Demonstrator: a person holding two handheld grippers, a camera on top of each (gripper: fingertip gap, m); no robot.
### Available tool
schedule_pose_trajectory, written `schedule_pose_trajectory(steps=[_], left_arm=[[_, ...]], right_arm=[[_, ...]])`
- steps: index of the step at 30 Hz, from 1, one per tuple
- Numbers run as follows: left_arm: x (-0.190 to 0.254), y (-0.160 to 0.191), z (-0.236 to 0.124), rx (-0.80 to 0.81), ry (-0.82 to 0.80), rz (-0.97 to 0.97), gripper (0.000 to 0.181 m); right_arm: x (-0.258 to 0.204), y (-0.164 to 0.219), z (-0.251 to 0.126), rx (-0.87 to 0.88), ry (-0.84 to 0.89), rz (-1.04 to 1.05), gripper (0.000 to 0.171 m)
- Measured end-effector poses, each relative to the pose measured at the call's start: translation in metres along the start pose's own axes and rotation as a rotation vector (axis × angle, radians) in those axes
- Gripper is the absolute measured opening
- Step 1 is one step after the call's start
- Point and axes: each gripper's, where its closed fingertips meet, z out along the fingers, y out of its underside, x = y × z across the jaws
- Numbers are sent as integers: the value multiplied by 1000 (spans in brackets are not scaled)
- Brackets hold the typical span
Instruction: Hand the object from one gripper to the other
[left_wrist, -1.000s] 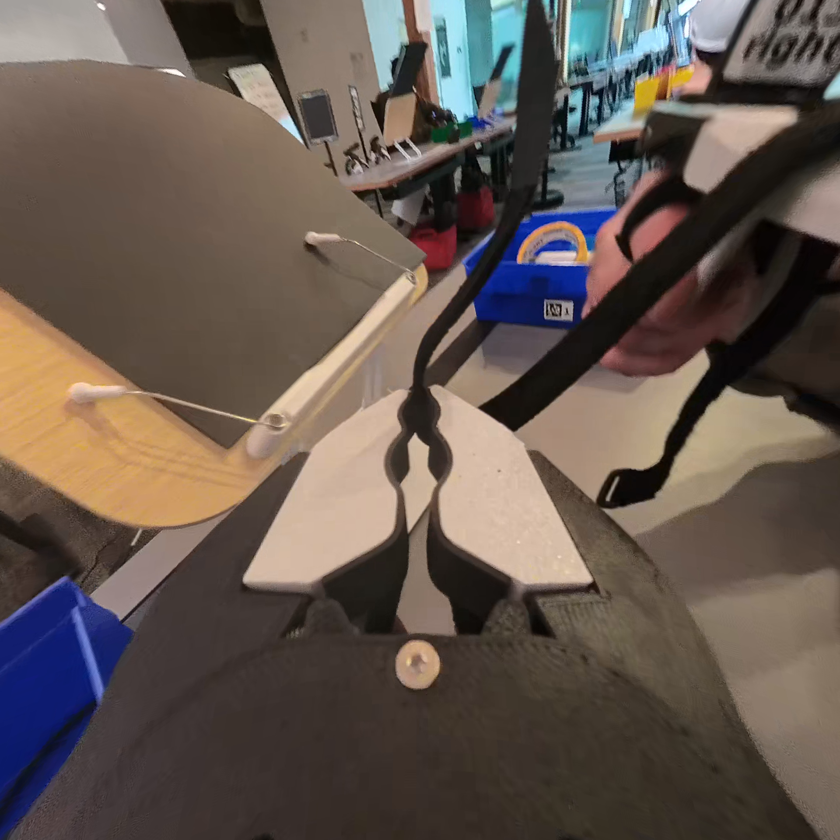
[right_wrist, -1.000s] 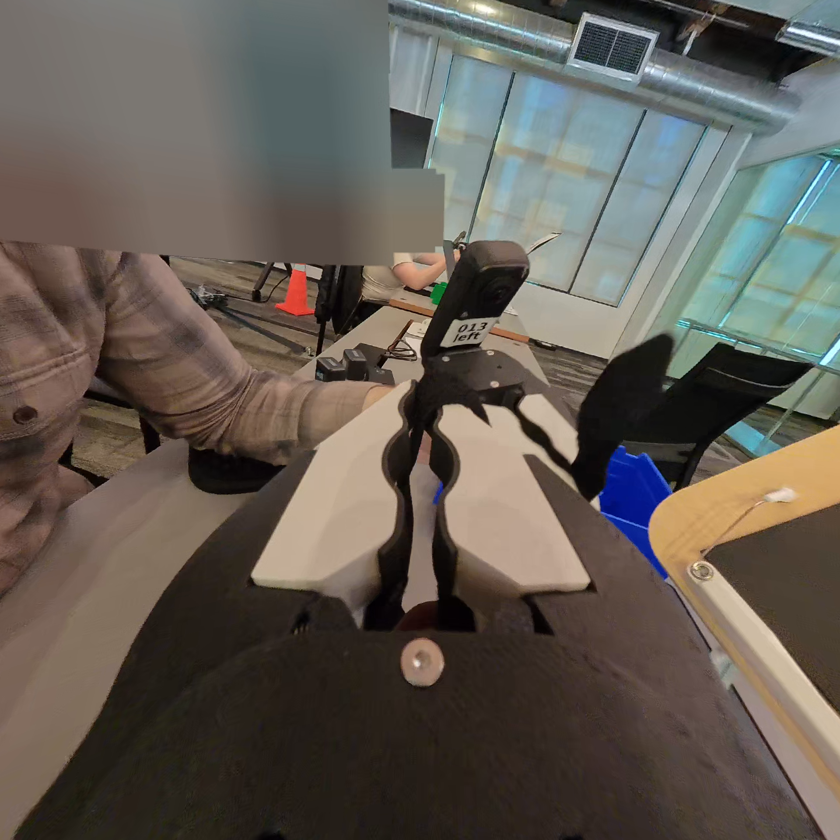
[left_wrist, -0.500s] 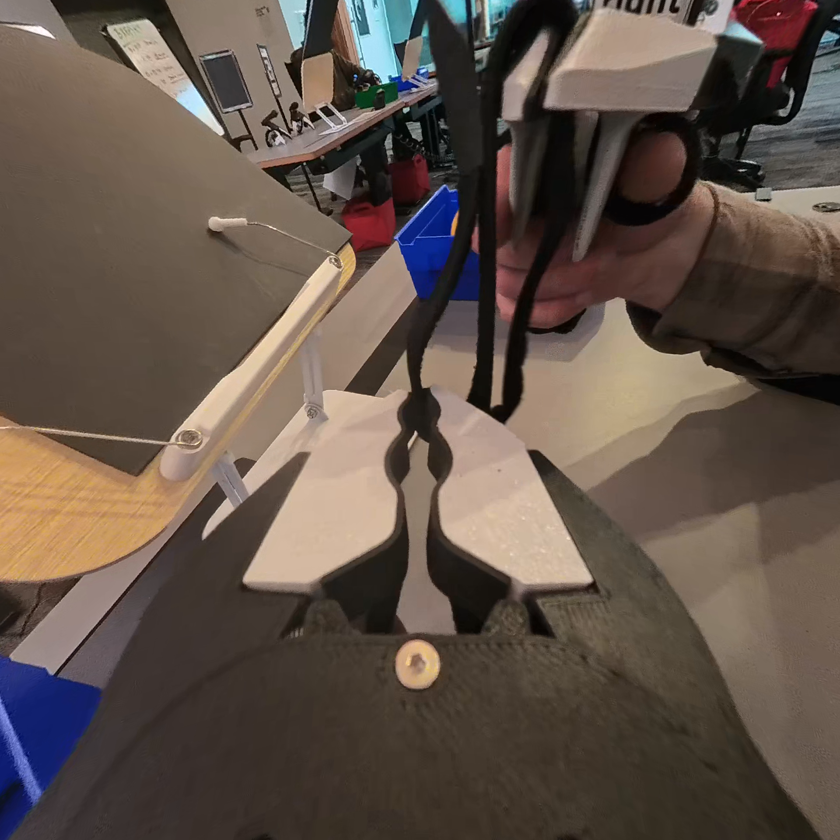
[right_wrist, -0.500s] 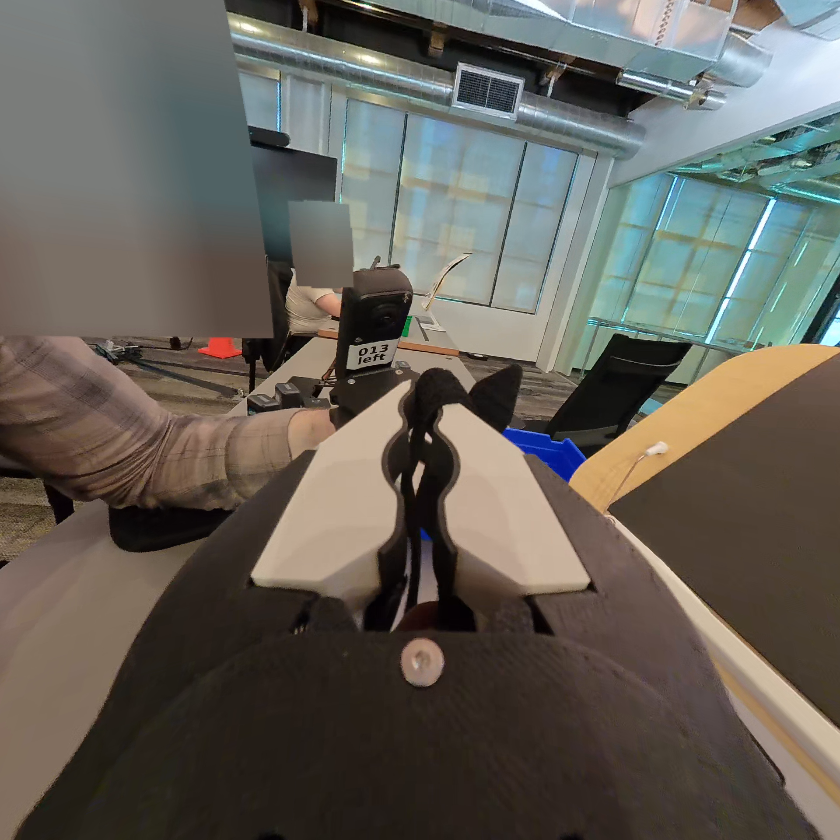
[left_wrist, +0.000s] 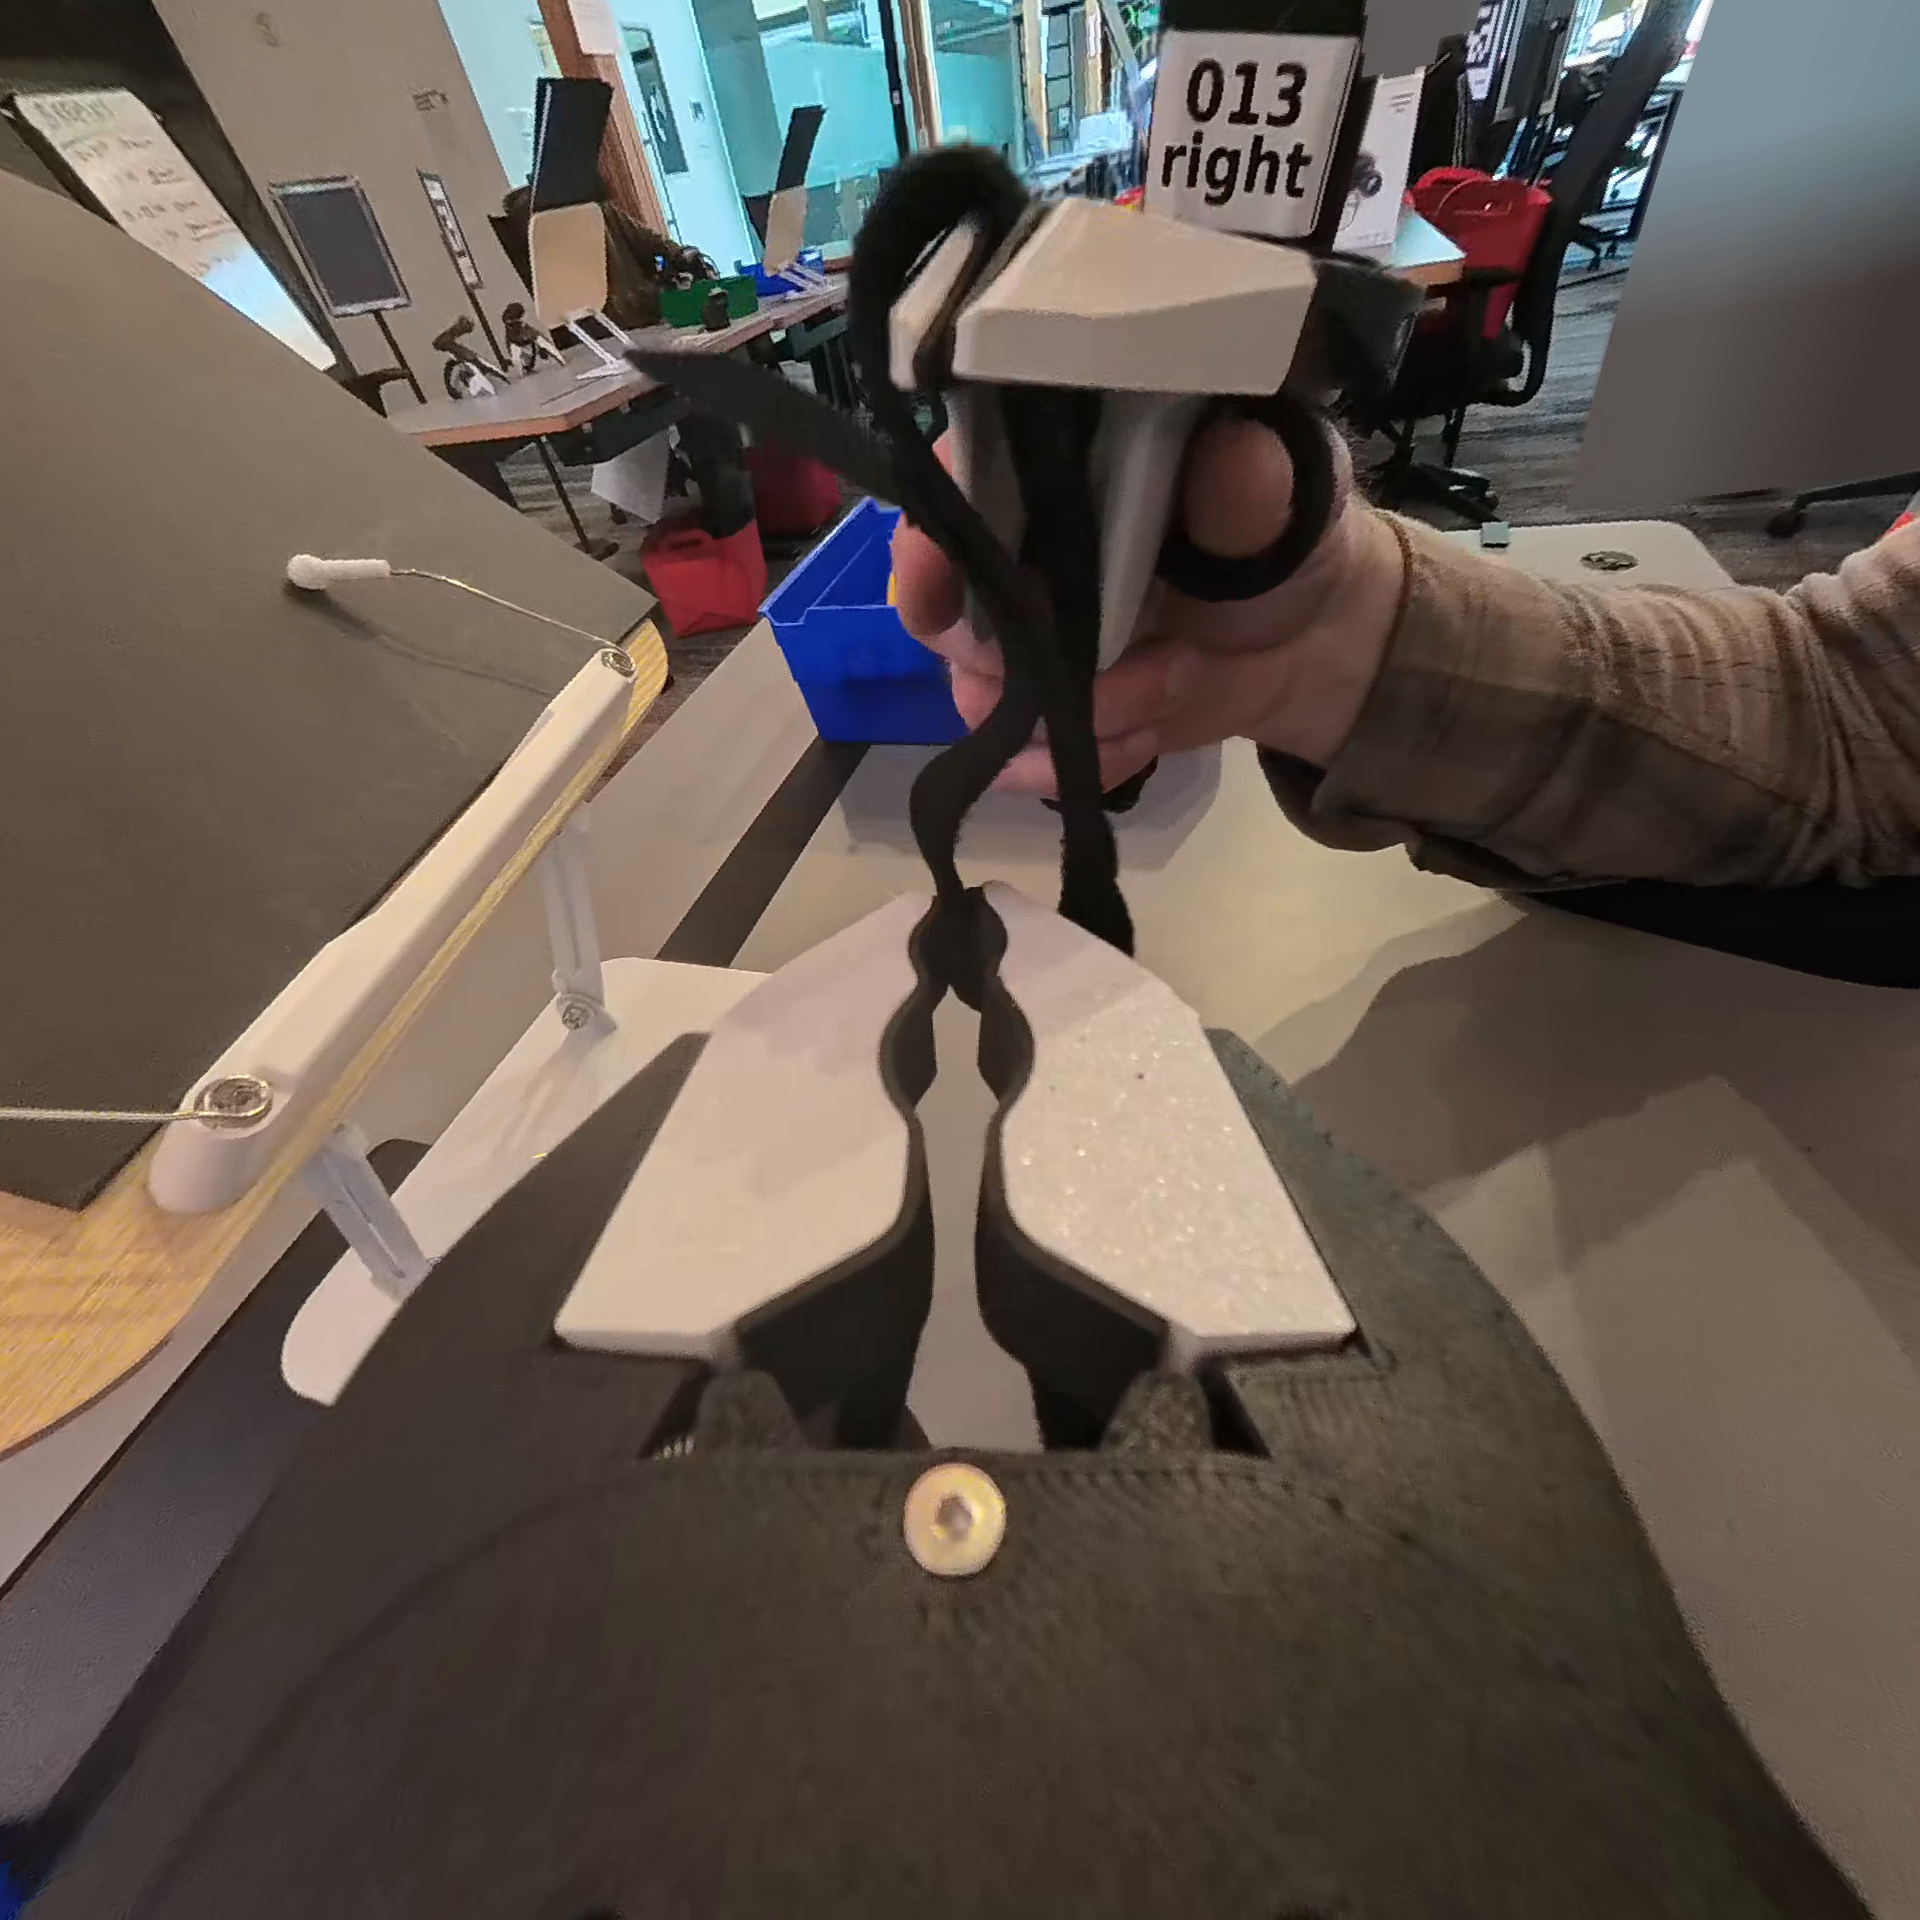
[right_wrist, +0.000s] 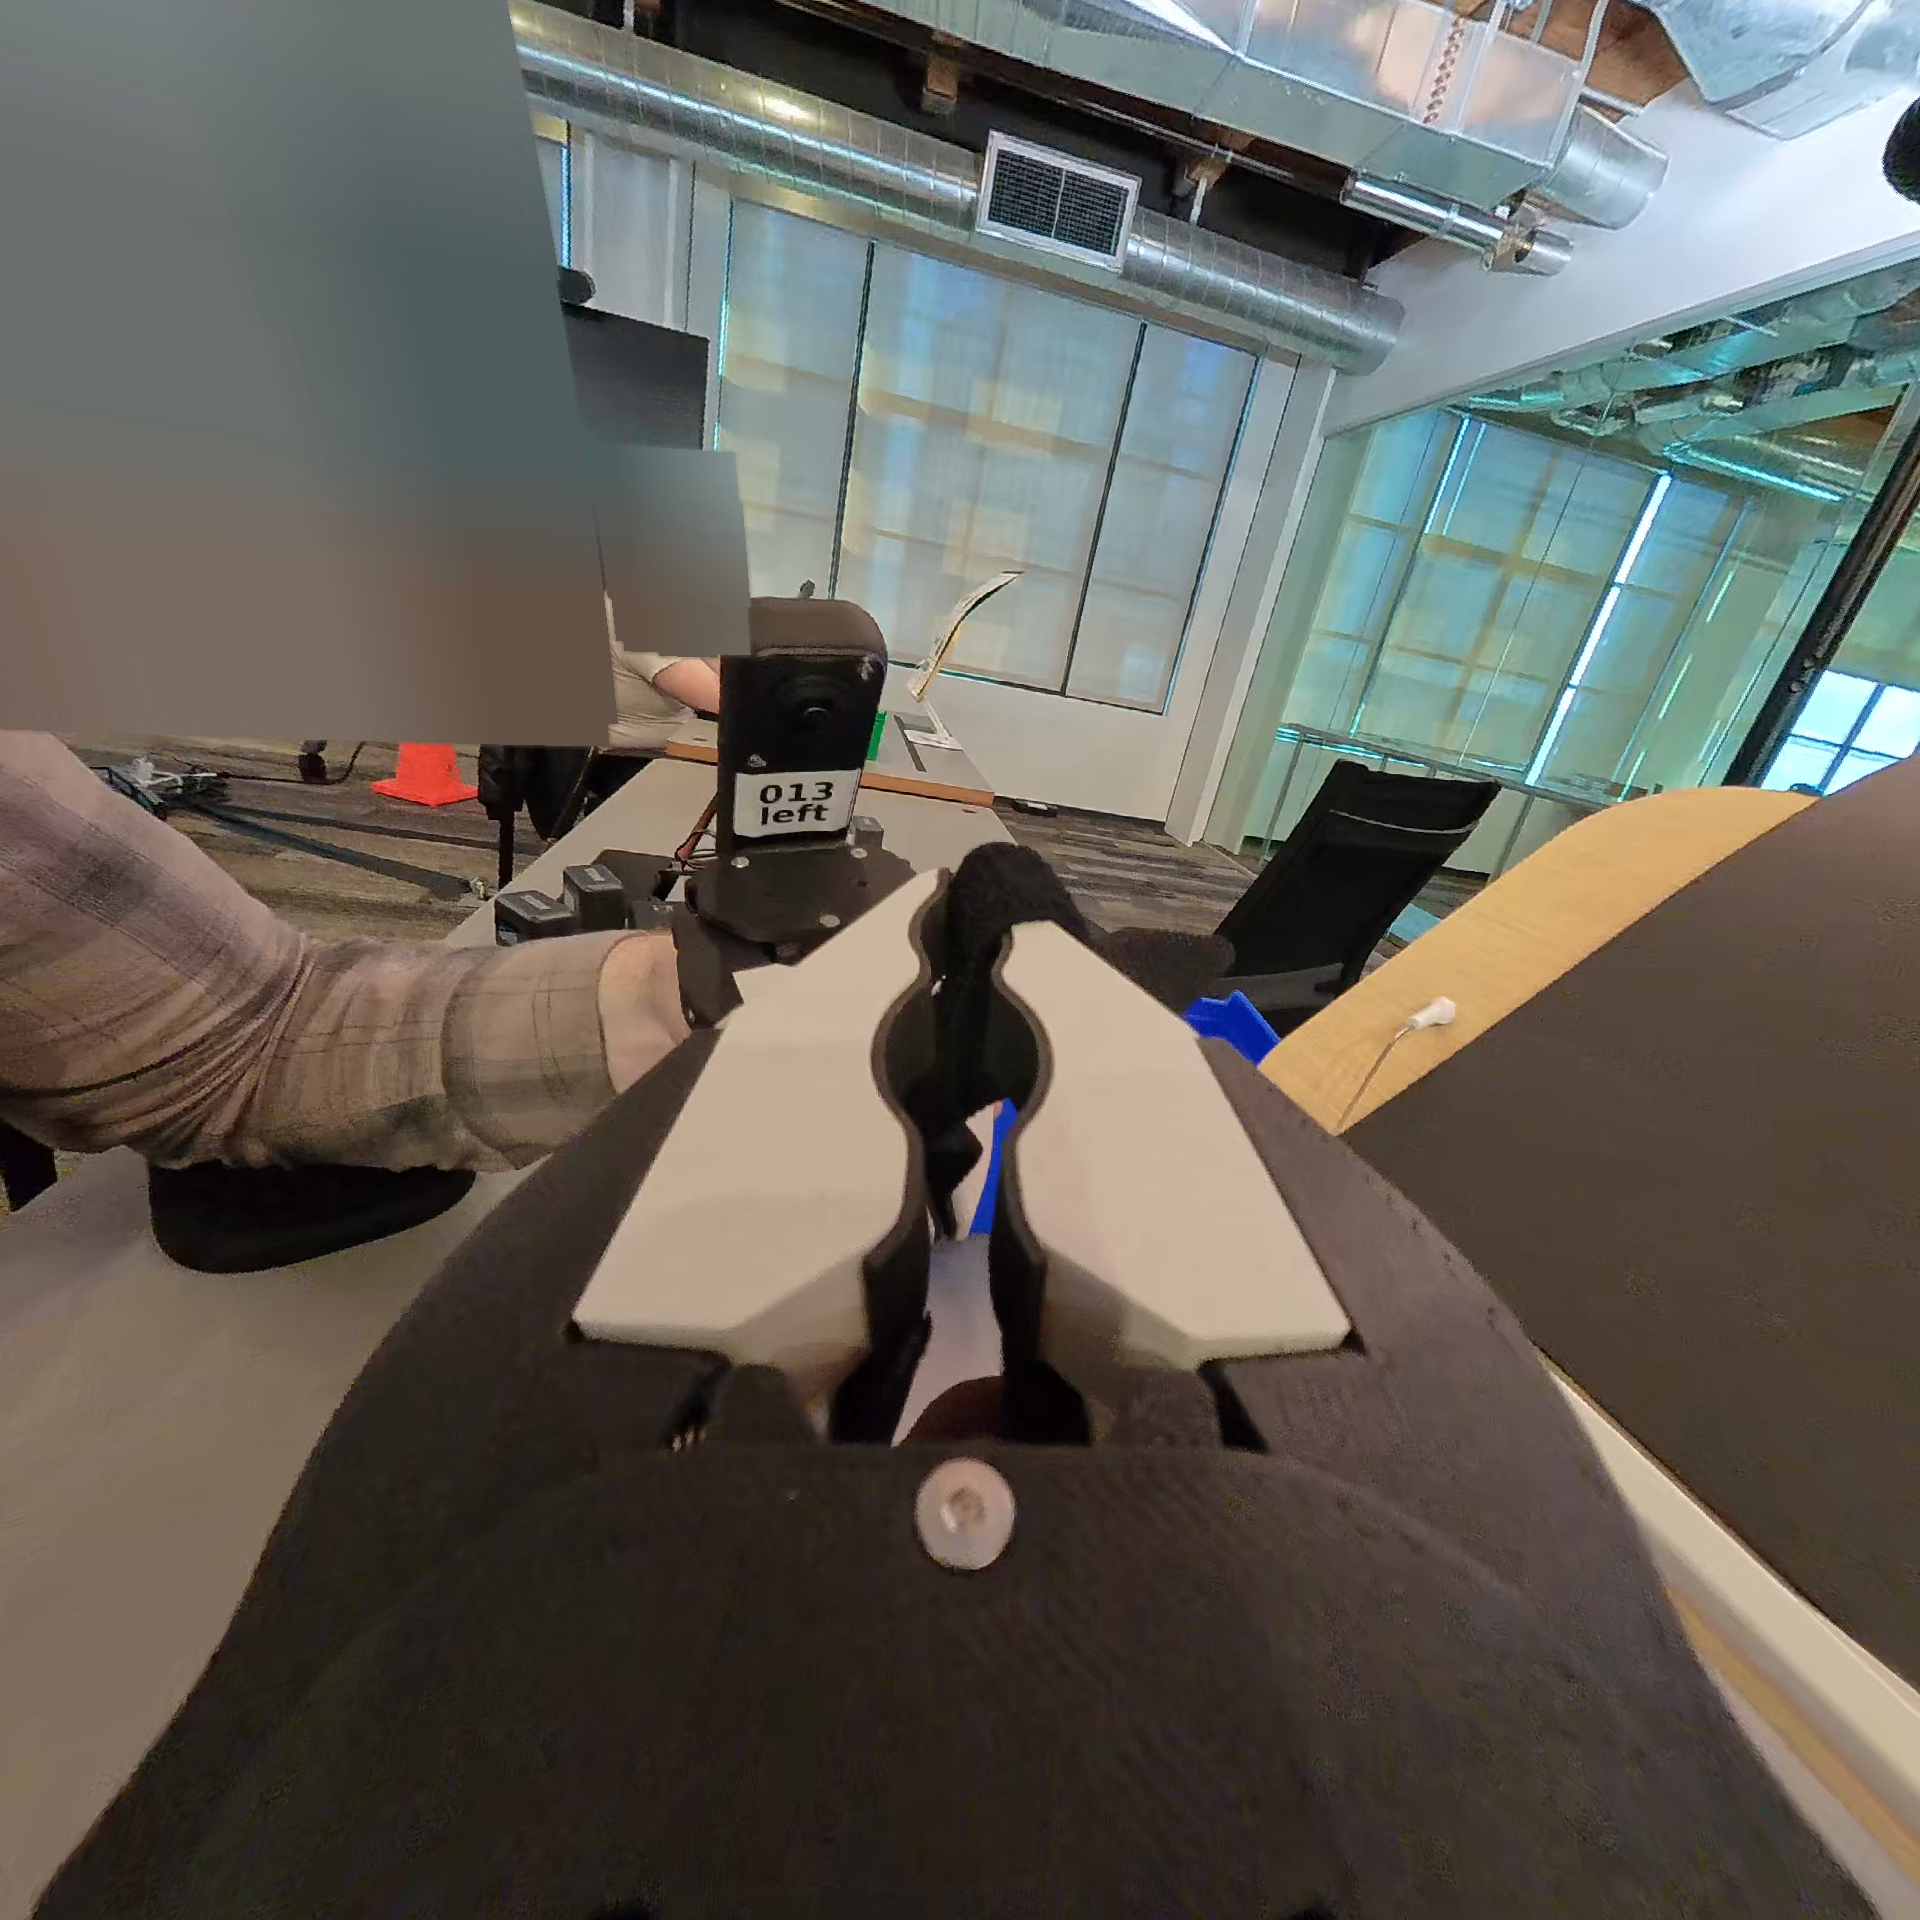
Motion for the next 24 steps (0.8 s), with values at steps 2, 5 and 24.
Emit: schedule_pose_trajectory(steps=[2,5,24], left_arm=[[2,-1,1,11,16,-13,2],[5,-4,2,36,31,-17,2],[5,-11,4,96,7,-4,8]], right_arm=[[-1,-2,1,8,-7,15,0],[2,1,3,6,12,27,0],[-11,6,14,17,-32,65,0]])
